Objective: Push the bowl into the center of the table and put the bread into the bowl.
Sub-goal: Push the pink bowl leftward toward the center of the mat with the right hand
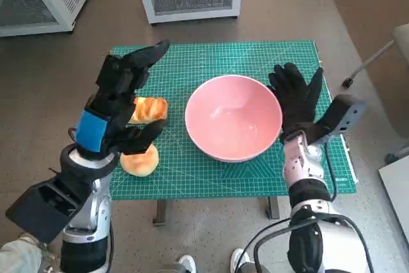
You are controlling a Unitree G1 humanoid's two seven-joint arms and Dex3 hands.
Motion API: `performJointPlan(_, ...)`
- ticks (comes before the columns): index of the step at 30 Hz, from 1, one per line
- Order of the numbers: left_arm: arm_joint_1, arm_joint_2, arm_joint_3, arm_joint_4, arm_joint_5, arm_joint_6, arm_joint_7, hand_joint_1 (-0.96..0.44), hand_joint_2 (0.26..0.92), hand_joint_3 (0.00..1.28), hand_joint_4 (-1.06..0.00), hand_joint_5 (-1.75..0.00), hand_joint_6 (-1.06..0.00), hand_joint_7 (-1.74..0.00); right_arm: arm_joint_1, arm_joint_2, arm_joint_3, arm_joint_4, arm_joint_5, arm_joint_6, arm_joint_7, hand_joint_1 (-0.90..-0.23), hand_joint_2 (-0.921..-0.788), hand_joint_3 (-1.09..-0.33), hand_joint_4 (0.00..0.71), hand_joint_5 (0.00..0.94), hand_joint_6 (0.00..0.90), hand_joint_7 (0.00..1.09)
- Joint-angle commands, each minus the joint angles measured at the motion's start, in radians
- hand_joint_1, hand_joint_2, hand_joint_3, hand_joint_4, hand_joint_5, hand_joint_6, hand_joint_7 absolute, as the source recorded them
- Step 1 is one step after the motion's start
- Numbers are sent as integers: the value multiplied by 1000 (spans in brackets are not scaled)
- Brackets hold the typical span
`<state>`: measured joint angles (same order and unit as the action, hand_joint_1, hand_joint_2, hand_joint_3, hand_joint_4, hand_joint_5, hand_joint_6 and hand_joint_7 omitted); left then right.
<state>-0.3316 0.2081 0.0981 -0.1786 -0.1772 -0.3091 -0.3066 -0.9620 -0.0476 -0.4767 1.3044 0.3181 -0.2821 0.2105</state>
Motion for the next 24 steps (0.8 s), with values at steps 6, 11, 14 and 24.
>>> performJointPlan(6,32,10,16,-24,14,-10,17,-506,921,361,-250,-148,-97,-668,-18,36,-7,22,-2,43,-23,-284,-921,-581,473,18,263,493)
performJointPlan(11,37,10,17,-26,25,-9,26,-505,921,360,-263,-127,-111,-654,-26,43,-2,23,-11,49,-26,-289,-921,-574,476,17,253,491)
performJointPlan(14,40,10,17,-26,29,-8,30,-508,921,360,-267,-120,-115,-649,-29,38,9,22,-26,47,-26,-289,-921,-572,478,17,241,483)
performJointPlan(24,48,10,19,-18,44,-18,45,-519,921,358,-280,-106,-124,-642,-44,-6,57,-3,-74,-28,5,-293,-921,-580,471,10,223,461)
